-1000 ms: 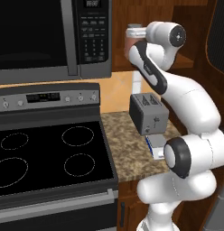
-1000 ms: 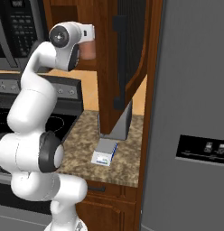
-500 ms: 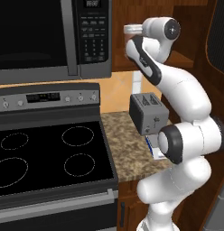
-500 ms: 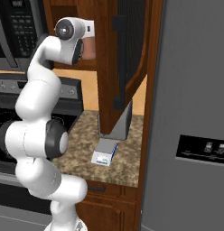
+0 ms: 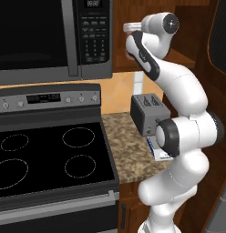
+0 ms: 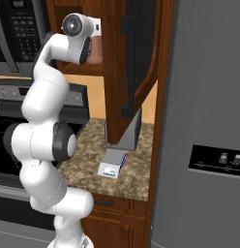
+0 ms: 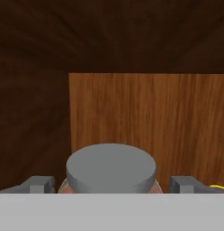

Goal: Pick the honey bottle and place it on the digital scale for weighing, and close the cabinet.

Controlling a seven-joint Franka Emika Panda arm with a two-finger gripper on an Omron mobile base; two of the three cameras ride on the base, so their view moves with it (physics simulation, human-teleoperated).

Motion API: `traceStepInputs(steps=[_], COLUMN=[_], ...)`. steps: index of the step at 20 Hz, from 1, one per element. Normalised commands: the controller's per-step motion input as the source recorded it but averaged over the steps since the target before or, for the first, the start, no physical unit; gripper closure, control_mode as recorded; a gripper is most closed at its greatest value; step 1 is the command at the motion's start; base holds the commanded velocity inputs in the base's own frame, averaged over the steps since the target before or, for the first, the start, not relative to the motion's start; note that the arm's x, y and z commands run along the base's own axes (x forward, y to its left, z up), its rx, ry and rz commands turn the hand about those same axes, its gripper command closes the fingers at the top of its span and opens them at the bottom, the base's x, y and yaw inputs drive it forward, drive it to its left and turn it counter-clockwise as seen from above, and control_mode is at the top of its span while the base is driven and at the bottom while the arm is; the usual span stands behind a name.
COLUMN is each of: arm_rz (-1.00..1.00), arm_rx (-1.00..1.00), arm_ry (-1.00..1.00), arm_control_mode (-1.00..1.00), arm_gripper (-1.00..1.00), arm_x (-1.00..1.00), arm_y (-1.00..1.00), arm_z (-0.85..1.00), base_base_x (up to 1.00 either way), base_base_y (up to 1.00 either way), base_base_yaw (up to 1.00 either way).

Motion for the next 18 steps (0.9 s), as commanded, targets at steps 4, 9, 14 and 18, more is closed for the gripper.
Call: traceStepInputs(steps=[4, 9, 14, 18], arm_rz=[0.0, 0.0, 0.0, 0.0], arm_rx=[0.0, 0.0, 0.0, 0.0], arm_ry=[0.01, 0.0, 0.0, 0.0], arm_control_mode=[-1.0, -1.0, -1.0, -1.0], arm_gripper=[-1.0, -1.0, 1.0, 1.0], arm_x=[0.18, 0.25, 0.15, 0.0], arm_y=[0.0, 0.0, 0.03, 0.03], arm_z=[0.0, -0.06, -0.27, -0.33], base_base_x=[0.0, 0.0, 0.0, 0.0], base_base_y=[0.0, 0.0, 0.0, 0.0], base_base_yaw=[0.0, 0.0, 0.0, 0.0])
